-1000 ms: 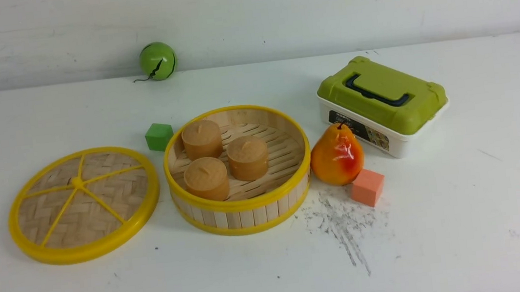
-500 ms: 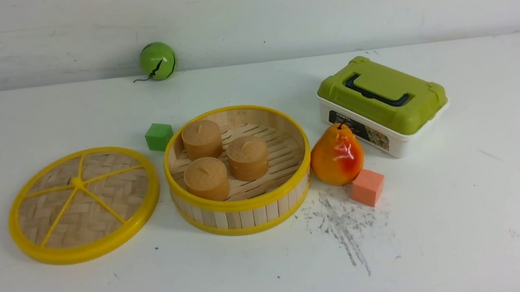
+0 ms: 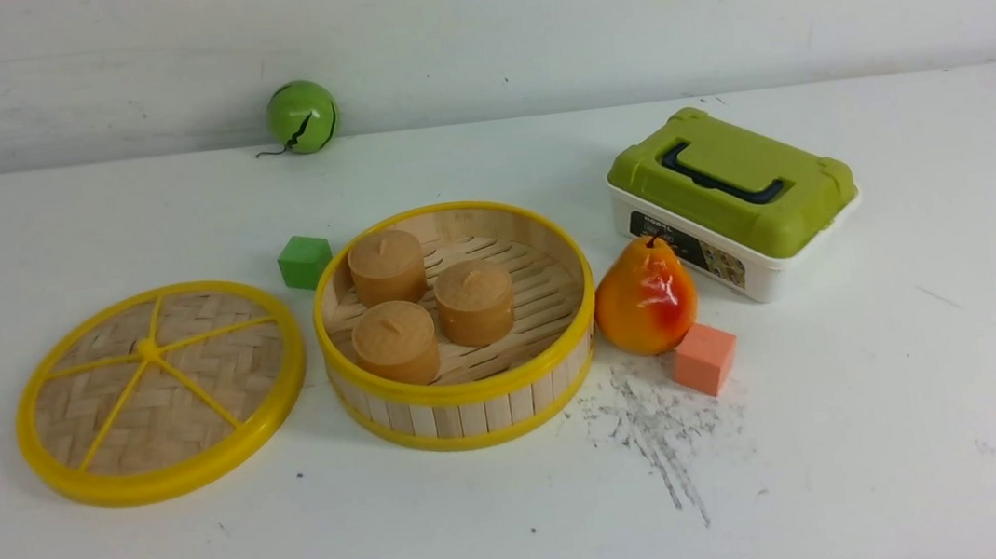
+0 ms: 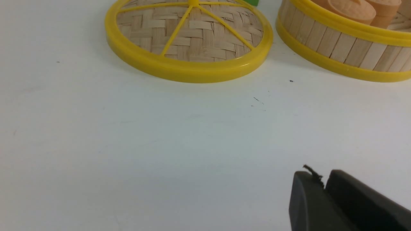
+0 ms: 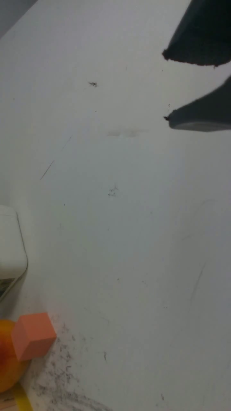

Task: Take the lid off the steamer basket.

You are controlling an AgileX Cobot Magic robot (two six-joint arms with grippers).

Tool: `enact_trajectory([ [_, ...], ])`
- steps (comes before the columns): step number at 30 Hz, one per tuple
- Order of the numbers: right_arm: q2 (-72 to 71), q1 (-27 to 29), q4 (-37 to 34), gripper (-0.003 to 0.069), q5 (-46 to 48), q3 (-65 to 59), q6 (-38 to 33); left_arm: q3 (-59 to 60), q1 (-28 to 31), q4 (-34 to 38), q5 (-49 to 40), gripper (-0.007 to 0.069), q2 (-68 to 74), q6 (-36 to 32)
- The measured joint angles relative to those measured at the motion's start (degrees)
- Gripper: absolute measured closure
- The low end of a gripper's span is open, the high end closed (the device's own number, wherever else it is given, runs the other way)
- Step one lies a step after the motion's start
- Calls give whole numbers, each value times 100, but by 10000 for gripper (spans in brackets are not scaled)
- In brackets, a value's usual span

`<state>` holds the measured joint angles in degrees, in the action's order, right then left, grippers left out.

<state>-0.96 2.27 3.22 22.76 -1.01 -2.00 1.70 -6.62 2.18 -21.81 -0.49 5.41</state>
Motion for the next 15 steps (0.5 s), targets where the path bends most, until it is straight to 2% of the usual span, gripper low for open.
enact_trajectory([
  [15, 0, 0, 0, 419, 0, 0, 0, 0, 0, 0, 0, 532, 0, 0],
])
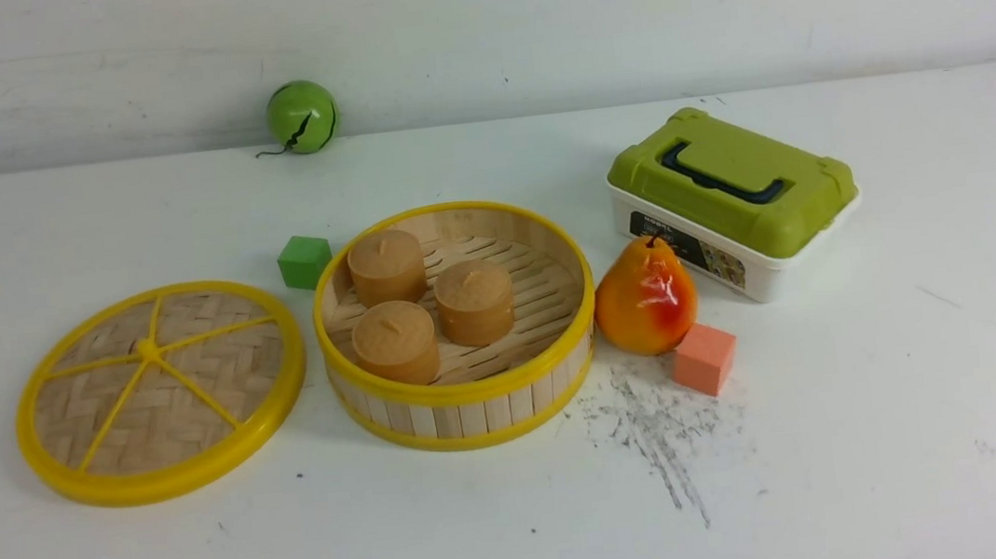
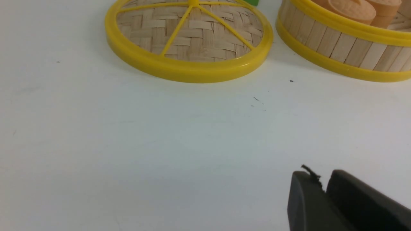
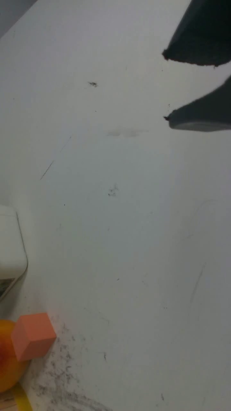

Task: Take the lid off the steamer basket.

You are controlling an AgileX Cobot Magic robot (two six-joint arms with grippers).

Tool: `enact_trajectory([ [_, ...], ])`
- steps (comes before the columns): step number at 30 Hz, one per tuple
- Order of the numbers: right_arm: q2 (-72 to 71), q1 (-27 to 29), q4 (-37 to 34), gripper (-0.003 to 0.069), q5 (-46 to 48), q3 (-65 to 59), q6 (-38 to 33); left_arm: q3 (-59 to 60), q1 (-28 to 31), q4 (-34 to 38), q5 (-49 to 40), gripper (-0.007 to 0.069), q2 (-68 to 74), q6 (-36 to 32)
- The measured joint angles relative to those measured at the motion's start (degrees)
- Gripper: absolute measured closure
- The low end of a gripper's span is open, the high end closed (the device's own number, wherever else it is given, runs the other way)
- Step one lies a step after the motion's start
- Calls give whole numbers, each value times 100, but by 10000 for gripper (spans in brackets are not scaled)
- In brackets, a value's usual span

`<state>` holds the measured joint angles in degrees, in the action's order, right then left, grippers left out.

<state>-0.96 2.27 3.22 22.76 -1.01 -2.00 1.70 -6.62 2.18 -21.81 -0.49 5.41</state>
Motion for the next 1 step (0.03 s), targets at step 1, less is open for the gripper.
enact_trajectory([
  [1, 0, 0, 0, 419, 0, 0, 0, 0, 0, 0, 0, 532, 0, 0],
])
